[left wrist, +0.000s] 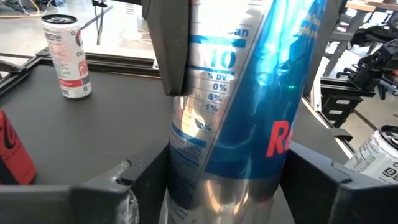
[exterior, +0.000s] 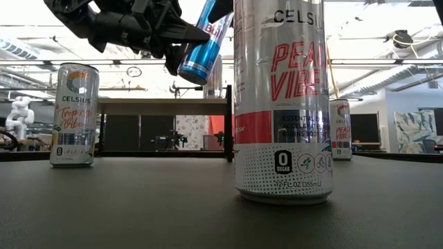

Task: Place canned beverage on shelf
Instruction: Put the top blue soda can on the shelf

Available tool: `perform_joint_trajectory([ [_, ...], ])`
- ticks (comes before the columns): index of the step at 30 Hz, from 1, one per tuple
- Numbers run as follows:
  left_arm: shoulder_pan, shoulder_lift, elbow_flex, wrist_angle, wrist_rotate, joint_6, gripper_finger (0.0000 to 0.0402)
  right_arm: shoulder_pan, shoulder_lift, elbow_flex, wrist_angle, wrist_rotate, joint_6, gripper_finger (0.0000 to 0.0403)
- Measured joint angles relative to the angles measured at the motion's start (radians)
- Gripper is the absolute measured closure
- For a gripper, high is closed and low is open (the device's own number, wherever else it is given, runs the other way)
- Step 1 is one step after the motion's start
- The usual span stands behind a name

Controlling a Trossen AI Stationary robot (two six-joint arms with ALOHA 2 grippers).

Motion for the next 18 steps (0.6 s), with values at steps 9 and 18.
perform_joint_trajectory([
  [9, 0.000, 0.000, 0.000, 0.000, 0.012, 0.003, 0.0156, 0.000, 0.000, 0.000, 0.001, 0.004, 0.002, 0.0175],
  [18, 0.014, -0.017, 0.000, -0.027, 0.011, 0.046, 0.0157, 0.000, -0.009, 0.000, 0.028, 0.016, 0.014, 0.0147],
])
